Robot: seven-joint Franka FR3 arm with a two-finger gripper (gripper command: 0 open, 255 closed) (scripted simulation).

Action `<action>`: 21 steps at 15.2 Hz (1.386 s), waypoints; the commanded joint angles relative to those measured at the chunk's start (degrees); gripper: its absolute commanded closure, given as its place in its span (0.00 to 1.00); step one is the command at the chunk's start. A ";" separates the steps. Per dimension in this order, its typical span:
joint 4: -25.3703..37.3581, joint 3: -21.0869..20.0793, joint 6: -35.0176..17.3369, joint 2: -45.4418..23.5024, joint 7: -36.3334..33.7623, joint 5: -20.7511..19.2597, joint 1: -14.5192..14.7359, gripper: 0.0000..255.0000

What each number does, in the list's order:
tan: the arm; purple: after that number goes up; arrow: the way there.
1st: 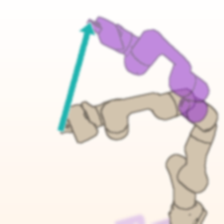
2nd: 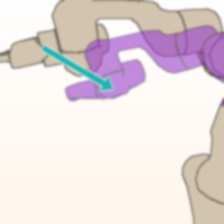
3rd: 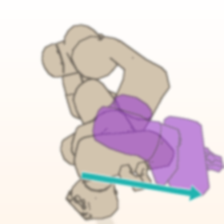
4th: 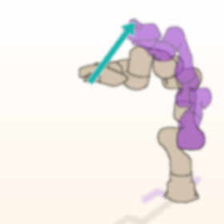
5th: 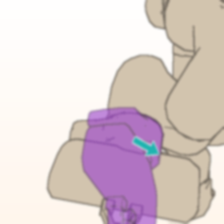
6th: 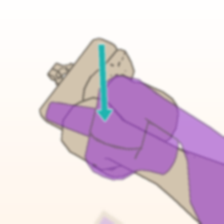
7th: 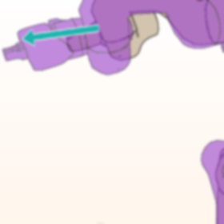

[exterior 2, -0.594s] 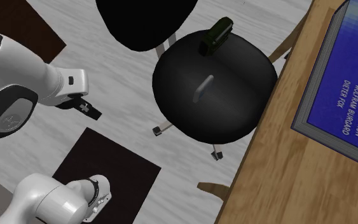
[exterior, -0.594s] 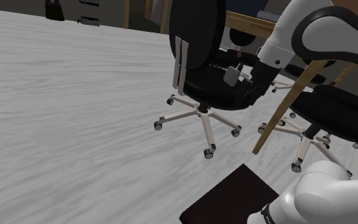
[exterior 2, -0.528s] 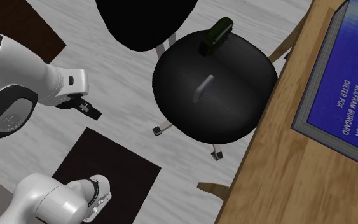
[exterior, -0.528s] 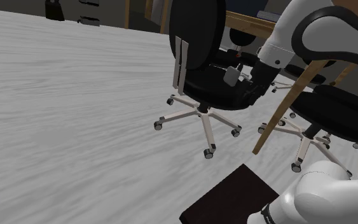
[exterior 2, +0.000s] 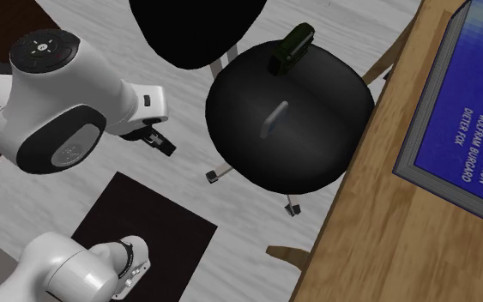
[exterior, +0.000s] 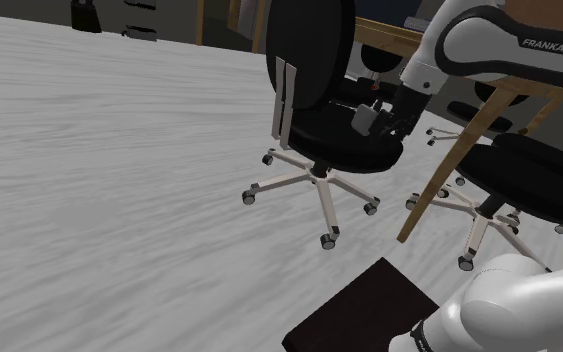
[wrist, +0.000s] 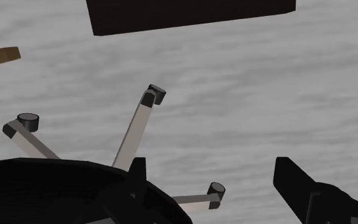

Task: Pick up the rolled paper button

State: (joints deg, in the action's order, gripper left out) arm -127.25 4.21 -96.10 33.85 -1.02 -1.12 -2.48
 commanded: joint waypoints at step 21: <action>50.42 15.72 7.85 -44.57 22.82 5.90 -8.25 0.00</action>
State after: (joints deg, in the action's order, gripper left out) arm -80.18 19.58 -89.28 -8.23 20.96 3.93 -10.06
